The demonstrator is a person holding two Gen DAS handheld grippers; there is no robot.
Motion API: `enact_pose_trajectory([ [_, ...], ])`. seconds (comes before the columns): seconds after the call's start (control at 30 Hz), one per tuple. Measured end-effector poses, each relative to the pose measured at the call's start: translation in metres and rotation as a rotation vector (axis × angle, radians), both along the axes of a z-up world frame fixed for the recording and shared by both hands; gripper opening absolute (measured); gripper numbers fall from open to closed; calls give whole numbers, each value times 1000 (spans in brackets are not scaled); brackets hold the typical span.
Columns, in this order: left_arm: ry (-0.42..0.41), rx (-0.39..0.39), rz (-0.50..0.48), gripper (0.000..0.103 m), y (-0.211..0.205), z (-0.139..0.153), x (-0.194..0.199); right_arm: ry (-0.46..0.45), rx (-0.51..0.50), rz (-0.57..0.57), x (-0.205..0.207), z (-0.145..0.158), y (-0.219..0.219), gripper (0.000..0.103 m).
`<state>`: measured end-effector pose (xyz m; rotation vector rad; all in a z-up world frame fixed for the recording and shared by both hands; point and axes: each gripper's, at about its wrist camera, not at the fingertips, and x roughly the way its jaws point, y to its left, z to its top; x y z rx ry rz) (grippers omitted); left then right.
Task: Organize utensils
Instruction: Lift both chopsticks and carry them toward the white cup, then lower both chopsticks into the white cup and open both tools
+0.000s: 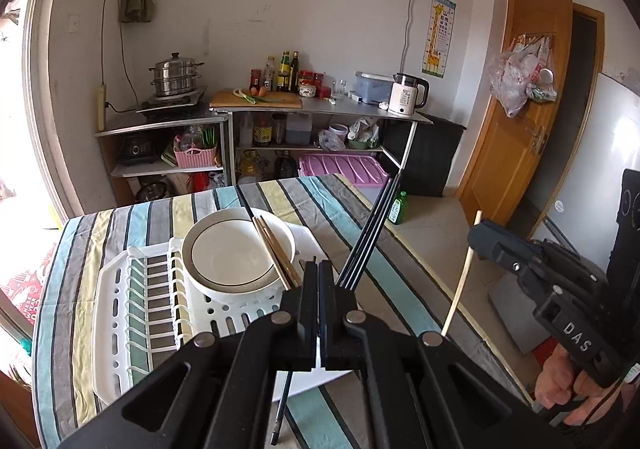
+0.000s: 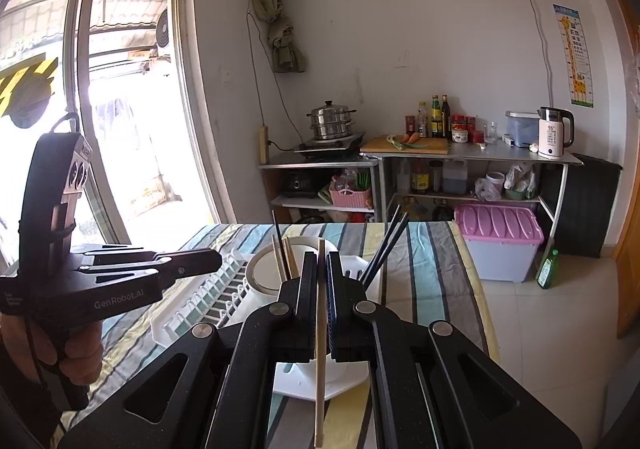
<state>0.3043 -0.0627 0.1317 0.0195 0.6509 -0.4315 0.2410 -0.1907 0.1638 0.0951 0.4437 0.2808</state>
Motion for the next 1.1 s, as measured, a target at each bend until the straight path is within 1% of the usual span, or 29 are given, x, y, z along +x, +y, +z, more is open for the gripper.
enact_pose_trajectory([
  [0.03,14,0,-15,4,0,-6,2,3,2,-1,0,-1,-1,4],
  [0.07,39,2,-21,14,0,-14,6,6,3,-2,0,-2,-1,4],
  [0.1,61,15,-17,28,0,-21,10,10,4,-1,2,-3,-2,4],
  [0.13,82,25,-23,33,-1,-30,12,14,4,0,2,-5,-3,4],
  [0.17,99,30,-29,35,-1,-37,14,17,2,1,3,-6,-3,4],
  [0.3,180,72,-51,35,-6,-69,24,30,-1,8,7,-12,-1,4],
  [0.37,200,104,-54,35,-9,-81,27,36,-2,12,9,-15,-1,4],
  [0.47,236,152,-88,35,-14,-98,29,44,-2,14,12,-18,-2,4],
  [0.5,243,178,-95,35,-18,-104,30,47,-2,15,13,-20,-2,4],
  [0.6,259,222,-110,35,-24,-116,32,56,0,16,17,-23,-3,4],
  [0.77,251,244,-101,35,-31,-126,38,65,-3,17,22,-27,-3,4],
  [0.83,243,232,-86,25,-30,-126,41,66,-2,17,24,-28,-3,4],
  [0.9,247,208,-85,10,-29,-125,43,67,-1,16,25,-29,-3,4],
  [0.97,230,210,-76,8,-28,-123,42,66,0,16,25,-29,-3,4],
  [1.03,225,186,-71,6,-24,-119,40,64,2,15,26,-29,-3,4],
  [1.1,203,162,-64,6,-19,-110,37,59,5,15,26,-28,-3,4],
])
